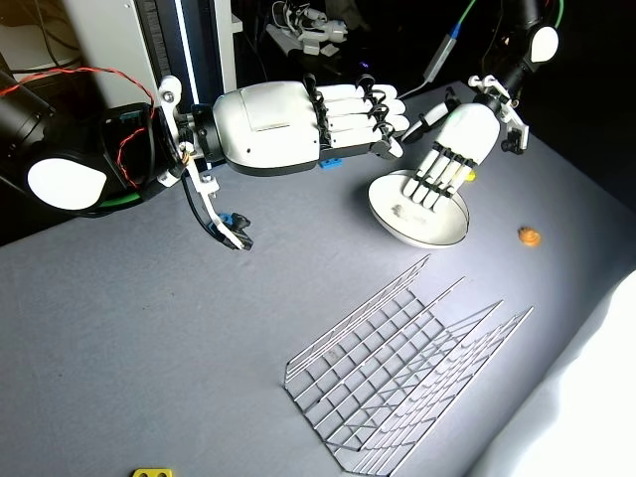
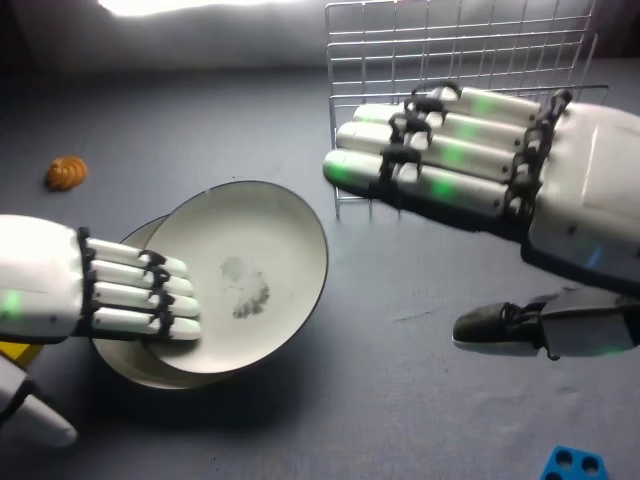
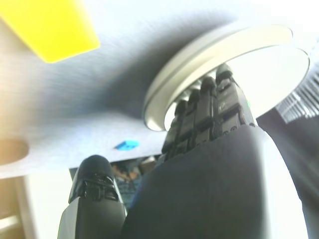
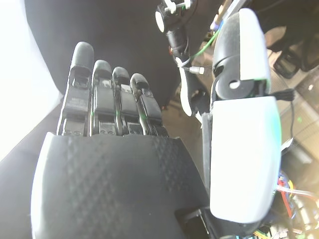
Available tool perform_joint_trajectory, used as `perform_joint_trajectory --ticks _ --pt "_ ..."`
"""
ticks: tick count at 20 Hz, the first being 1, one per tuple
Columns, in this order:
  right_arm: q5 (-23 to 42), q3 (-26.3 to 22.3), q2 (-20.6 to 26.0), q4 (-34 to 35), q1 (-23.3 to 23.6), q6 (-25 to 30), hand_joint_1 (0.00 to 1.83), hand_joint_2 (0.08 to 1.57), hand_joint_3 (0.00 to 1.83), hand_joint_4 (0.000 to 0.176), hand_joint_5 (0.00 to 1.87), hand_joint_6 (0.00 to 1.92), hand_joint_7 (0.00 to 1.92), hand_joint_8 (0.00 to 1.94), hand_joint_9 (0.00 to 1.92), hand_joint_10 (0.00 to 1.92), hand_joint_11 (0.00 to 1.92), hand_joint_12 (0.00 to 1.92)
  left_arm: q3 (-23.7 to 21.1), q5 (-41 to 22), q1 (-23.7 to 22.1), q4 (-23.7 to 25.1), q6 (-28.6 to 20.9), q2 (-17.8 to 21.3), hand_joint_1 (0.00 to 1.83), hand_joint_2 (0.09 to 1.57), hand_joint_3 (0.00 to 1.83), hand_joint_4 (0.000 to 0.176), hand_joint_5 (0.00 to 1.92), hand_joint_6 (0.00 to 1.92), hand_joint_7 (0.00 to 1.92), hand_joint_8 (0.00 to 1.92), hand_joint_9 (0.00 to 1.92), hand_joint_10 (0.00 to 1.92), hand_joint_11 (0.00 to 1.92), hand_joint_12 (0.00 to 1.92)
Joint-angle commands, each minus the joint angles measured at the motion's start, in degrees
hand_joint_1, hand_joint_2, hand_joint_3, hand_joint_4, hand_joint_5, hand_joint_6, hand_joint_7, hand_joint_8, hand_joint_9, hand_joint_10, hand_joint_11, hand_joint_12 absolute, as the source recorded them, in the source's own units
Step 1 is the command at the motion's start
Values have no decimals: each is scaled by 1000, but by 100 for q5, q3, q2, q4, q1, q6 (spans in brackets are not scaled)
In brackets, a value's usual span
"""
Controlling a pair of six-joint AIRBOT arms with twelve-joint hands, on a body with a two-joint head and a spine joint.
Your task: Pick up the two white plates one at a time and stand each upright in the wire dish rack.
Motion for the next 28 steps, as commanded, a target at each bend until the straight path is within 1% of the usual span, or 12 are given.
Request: perform_joint_trajectory --ticks 1,5,7,10,12,13,15,16,22,23,25,28 --pt "569 0 -20 114 83 -99 1053 944 4 0 19 1 0 0 58 2 0 673 -59 -142 -46 -90 -23 -76 0 1150 7 0 0 0 0 0 0 0 0 0" --pt "425 12 -128 90 152 -467 1069 928 0 0 24 2 0 0 60 4 0 684 -105 -141 -154 -93 -68 -152 0 1158 10 0 0 0 0 0 0 0 0 0" --pt "282 37 -194 90 243 -510 1045 960 6 0 30 2 0 0 34 0 0 609 -112 -141 -221 -97 -109 -186 0 1157 8 0 0 0 0 0 0 0 0 0" --pt "-98 97 -347 81 324 -673 1034 946 0 0 40 3 0 0 9 0 0 568 -101 -141 -299 -98 -131 -236 0 1153 5 0 0 0 0 0 0 0 0 0" --pt "-328 220 -563 80 335 -803 1062 949 0 0 65 6 15 3 48 12 0 596 -94 -141 -381 -98 -170 -268 0 1145 1 0 0 0 0 0 0 0 0 0" --pt "-381 259 -622 80 335 -842 1074 935 0 0 75 6 20 2 62 12 0 669 -94 -141 -403 -98 -174 -276 0 1136 0 0 0 0 0 0 0 0 0 0" --pt "-473 341 -770 80 352 -989 1071 931 0 0 84 9 27 4 67 13 0 679 -98 -141 -432 -98 -177 -287 0 1134 0 0 0 0 0 0 0 0 0 0" --pt "-539 374 -825 79 379 -991 1078 945 1 0 76 1 16 0 62 5 0 644 -97 -141 -431 -96 -177 -290 0 1140 0 0 0 0 0 0 0 0 0 0" --pt "-792 625 -1174 79 483 -1078 1094 945 1 0 68 0 24 1 72 5 0 663 -100 -141 -405 -94 -177 -287 0 1144 1 0 0 0 0 0 0 0 0 0" --pt "-889 682 -1236 79 500 -1080 1095 950 1 0 80 5 23 3 78 5 0 723 -86 -141 -406 -95 -177 -291 0 1145 1 0 0 0 0 0 0 0 0 0" --pt "-1009 760 -1337 49 538 -1085 1080 951 0 0 108 7 40 4 89 6 0 719 -78 -141 -406 -95 -177 -294 0 1142 0 0 0 0 0 0 0 0 0 0" --pt "-1055 934 -1556 -114 619 -1116 1085 962 2 0 129 7 70 5 116 11 0 780 -78 -141 -401 -94 -177 -292 0 1142 0 0 0 0 0 0 0 0 0 0"
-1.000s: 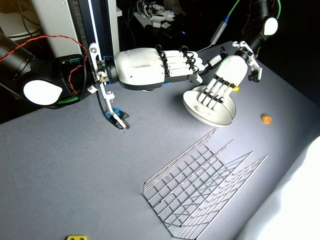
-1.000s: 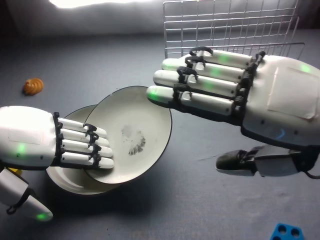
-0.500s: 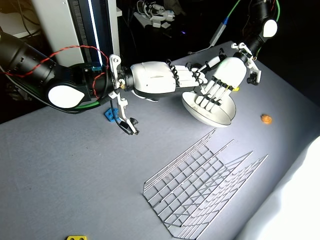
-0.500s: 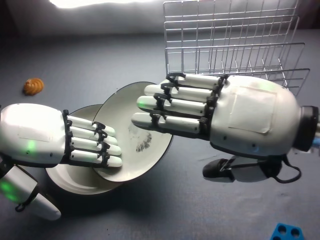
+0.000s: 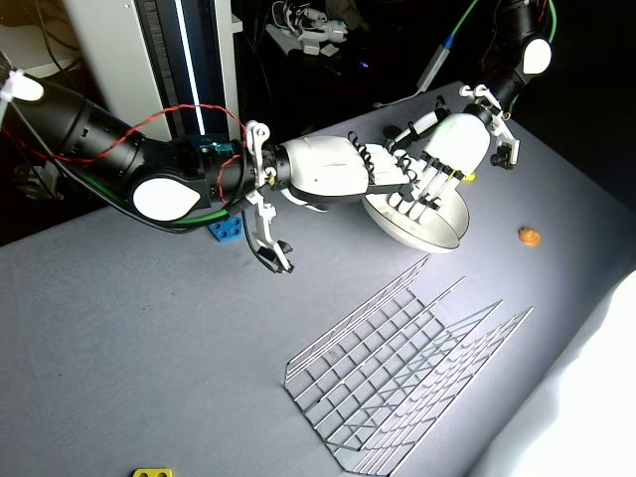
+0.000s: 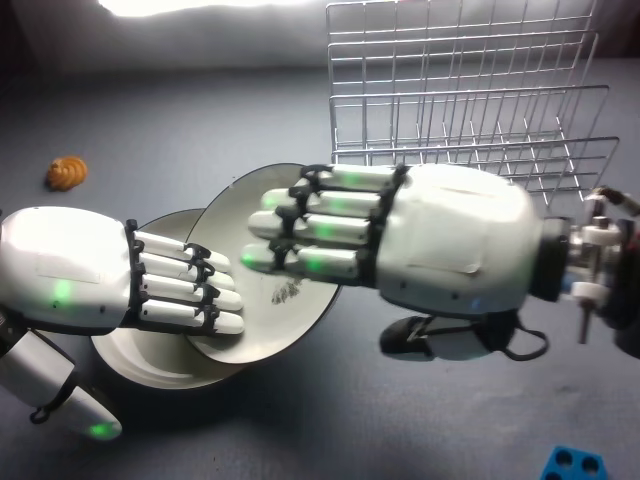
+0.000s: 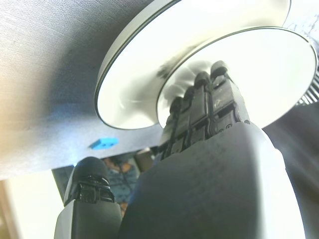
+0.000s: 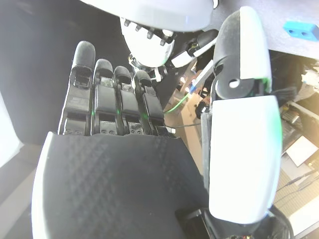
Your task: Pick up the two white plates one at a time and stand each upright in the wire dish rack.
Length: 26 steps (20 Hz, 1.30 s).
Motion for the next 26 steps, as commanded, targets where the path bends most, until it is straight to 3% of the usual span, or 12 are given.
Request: perform_joint_trajectory --ticks 1,4,6,8,15,18,24,25,26 --pt "658 13 -55 67 108 -33 1086 959 1 0 135 8 72 5 116 9 0 787 -12 -218 1 -195 -5 -54 0 1147 2 0 0 0 0 0 0 0 0 0" --pt "354 229 -365 64 315 -57 1086 985 7 0 142 2 86 1 133 7 0 853 1 -218 1 -195 -9 -57 0 1140 0 0 0 0 0 0 0 0 0 0" --pt "234 319 -478 64 378 -105 1093 1007 6 0 138 8 71 6 121 10 0 798 6 -218 1 -195 -10 -59 0 1143 0 0 0 0 0 0 0 0 0 0" --pt "80 367 -545 63 398 -199 1155 979 0 0 220 21 173 19 210 31 0 977 7 -218 1 -195 -13 -64 0 1133 0 0 0 0 0 0 0 0 0 0" --pt "-117 722 -803 59 446 -324 1193 1006 0 0 342 16 339 14 360 33 9 1194 32 -218 -2 -194 -29 -84 0 1141 1 0 0 0 0 0 0 0 0 0" --pt "-101 920 -961 60 490 -327 1266 971 0 0 580 25 641 18 625 49 255 1093 46 -218 -2 -194 -29 -91 0 1143 1 0 0 0 0 0 0 0 0 0" --pt "-82 1179 -1182 61 495 -351 1276 1061 8 0 847 24 893 12 878 22 558 920 113 -218 -4 -195 -37 -114 0 1137 0 0 0 0 0 0 0 0 0 0" --pt "-63 1205 -1207 61 496 -351 1183 1141 0 0 916 825 936 2 915 8 582 931 127 -219 -4 -196 -40 -120 0 1142 1 0 0 0 0 0 0 0 0 0" --pt "-58 1211 -1219 61 502 -351 1155 1155 0 0 891 1051 957 4 937 9 600 950 133 -219 -4 -197 -41 -121 0 1143 1 0 0 0 0 0 0 0 0 0"
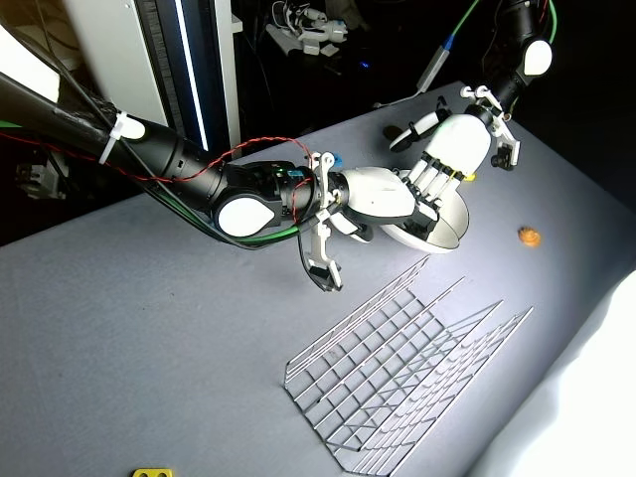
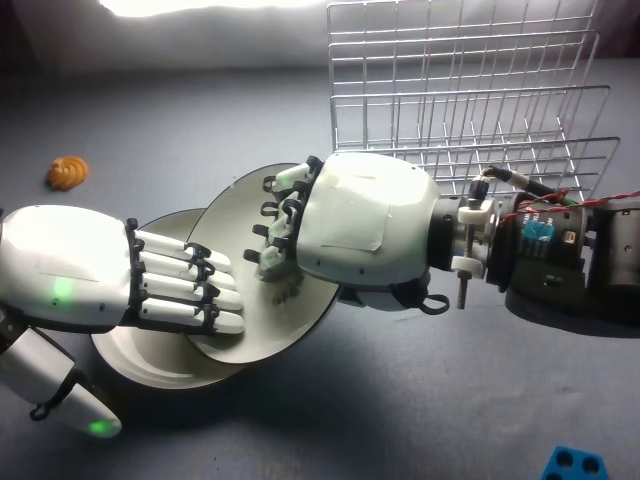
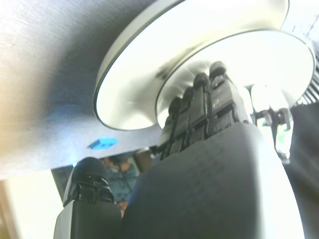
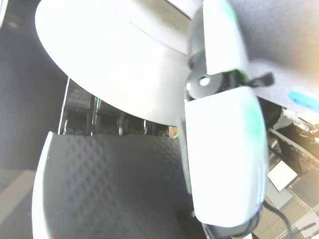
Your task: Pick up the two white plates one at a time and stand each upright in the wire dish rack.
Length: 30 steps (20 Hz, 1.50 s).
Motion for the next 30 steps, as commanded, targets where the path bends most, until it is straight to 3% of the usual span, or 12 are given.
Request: perform_joint_trajectory --ticks 1,2,3,7,11,14,17,18,19,21,26,30 --pt "624 2 1 81 61 -17 1221 1100 27 0 1003 1016 986 678 998 15 682 922 16 -142 -4 -182 -19 -54 0 1139 0 0 0 0 0 0 0 0 0 0" --pt "636 2 -1 81 68 -17 1341 1097 21 0 1011 1002 991 782 907 934 774 904 16 -142 -4 -182 -19 -54 0 1140 0 0 0 0 0 0 0 0 0 0" --pt "643 2 -2 81 70 -17 1369 1088 5 0 1030 974 1034 759 928 1044 845 901 15 -142 -4 -183 -19 -54 0 1145 2 0 0 0 0 0 0 0 0 0" --pt "650 1 1 81 69 -17 1393 1038 1 0 1090 821 1183 541 1084 879 992 813 -27 -147 -35 -196 -63 -7 0 1138 0 0 0 0 0 0 0 0 0 0" --pt "665 -5 12 81 62 -16 1395 1040 2 0 1066 768 1169 599 1098 923 984 877 -241 -339 -61 -439 -115 260 0 1146 2 0 0 0 0 0 0 0 0 0" --pt "663 -37 44 81 56 -16 1402 1017 0 0 1134 683 1192 544 1169 794 1018 764 -418 -359 -70 -609 -212 546 0 1146 2 0 0 0 0 0 0 0 0 0" --pt "662 -150 102 81 49 -16 1405 1009 0 0 1094 749 1231 510 1229 667 1057 732 -660 -360 -132 -925 -254 955 0 1152 4 0 0 0 0 0 0 0 0 0" --pt "660 -178 118 81 49 -16 1403 1016 1 0 1084 776 1208 545 1202 711 1064 717 -747 -361 -185 -932 -262 1073 0 1153 5 0 0 0 0 0 0 0 0 0" --pt "660 -242 152 81 51 -16 1485 1021 1 0 1065 767 1197 542 1215 575 953 1219 -911 -415 -259 -951 -284 1277 0 1153 5 0 0 0 0 0 0 0 0 0" --pt "660 -343 208 81 70 -16 1501 1046 1 0 977 916 1132 654 1139 649 907 1383 -1191 -473 -297 -985 -314 1619 0 1141 0 0 0 0 0 0 0 0 0 0" --pt "664 -692 424 81 127 -15 1503 1038 0 0 971 936 1133 663 1175 559 948 1336 -1427 -596 -298 -1273 -657 2189 0 1137 0 0 0 0 0 0 0 0 0 0" --pt "698 -1014 680 102 271 44 1505 1029 0 0 987 870 1175 593 1231 496 937 1349 -1406 -624 -290 -1626 -818 2413 0 1139 0 0 0 0 0 0 0 0 0 0"
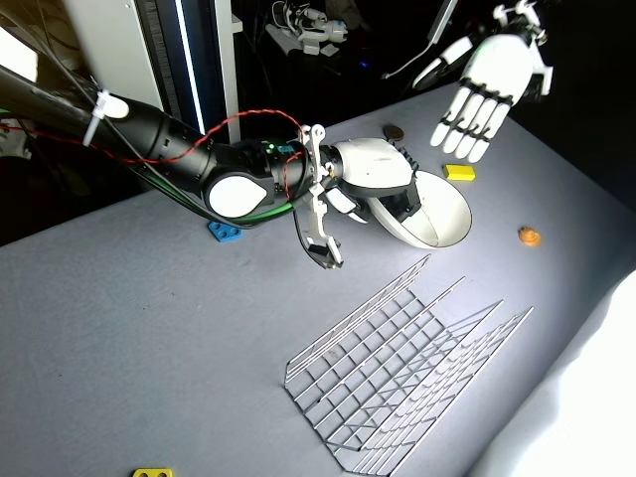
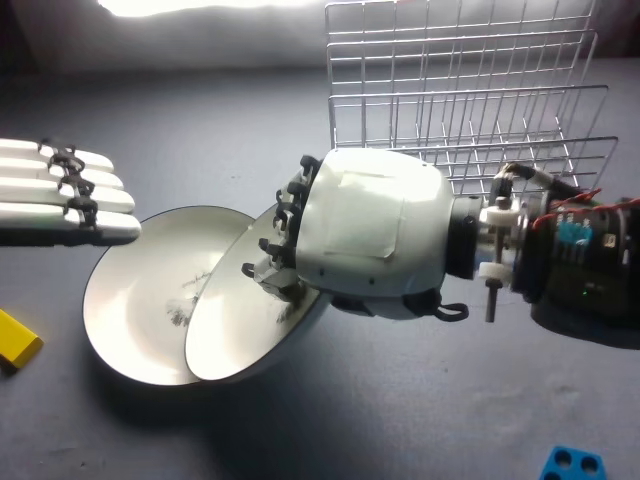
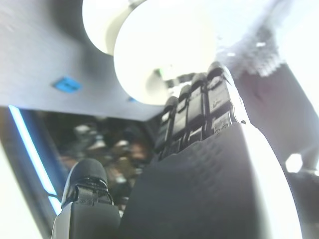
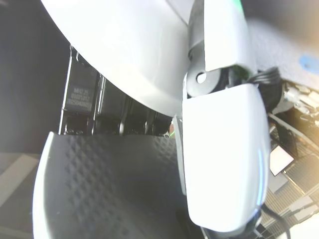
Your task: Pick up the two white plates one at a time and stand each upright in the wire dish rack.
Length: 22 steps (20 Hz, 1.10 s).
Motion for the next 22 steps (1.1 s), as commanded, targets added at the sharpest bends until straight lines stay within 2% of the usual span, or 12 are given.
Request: perform_joint_trajectory --ticks 1,7,10,11,12,15,17,18,19,20,21,22 --pt "696 -95 79 164 107 19 1504 1028 0 0 1009 828 1184 567 1215 539 932 1353 24 -338 -25 -428 -25 72 0 1141 0 0 0 0 0 0 0 0 0 0" --pt "696 -531 484 327 362 187 1506 1021 0 0 1051 774 1199 544 1235 513 927 1341 219 -265 59 -529 -26 -7 0 1136 0 0 0 0 0 0 0 0 0 0" --pt "692 -696 675 362 439 276 1401 1033 1 0 1008 883 1176 634 1168 751 1031 798 349 -193 63 -577 12 -102 0 1136 0 0 0 0 0 0 0 0 0 0" --pt "689 -732 747 362 456 436 1485 1024 0 0 1026 800 1191 564 1231 547 960 1234 375 -85 73 -509 18 -128 0 1136 0 0 0 0 0 0 0 0 0 0" --pt "678 -759 823 362 466 627 1502 1017 2 0 1048 754 1204 531 1252 495 947 1319 391 -24 73 -462 56 -147 0 1134 0 0 0 0 0 0 0 0 0 0" --pt "617 -790 1000 361 508 1053 1506 1018 1 0 1051 774 1202 504 1257 481 940 1342 403 48 72 -420 207 -182 0 1134 0 0 0 0 0 0 0 0 0 0" --pt "405 -803 1147 361 614 1602 1408 1019 0 0 1075 796 1207 551 1200 695 1018 844 418 77 77 -371 265 -212 0 1135 0 0 0 0 0 0 0 0 0 0" --pt "209 -821 1244 361 728 1950 1486 1018 0 0 1070 764 1210 517 1225 550 949 1246 426 77 77 -371 265 -223 0 1133 0 0 0 0 0 0 0 0 0 0" --pt "40 -838 1318 361 824 2243 1421 1014 2 0 1077 786 1232 512 1202 659 970 990 427 74 77 -372 268 -223 0 1132 0 0 0 0 0 0 0 0 0 0" --pt "-70 -857 1387 361 899 2472 1488 1021 0 0 1060 764 1208 517 1234 552 918 1297 428 60 77 -372 275 -218 0 1132 0 0 0 0 0 0 0 0 0 0" --pt "-199 -901 1507 361 1006 2785 1421 1015 2 0 1079 775 1235 508 1195 677 954 1010 428 52 74 -375 276 -204 0 1133 0 0 0 0 0 0 0 0 0 0" --pt "-259 -950 1613 358 1079 2962 1489 1016 1 0 1085 734 1234 482 1197 580 944 1272 436 52 73 -376 277 -195 0 1132 0 0 0 0 0 0 0 0 0 0"
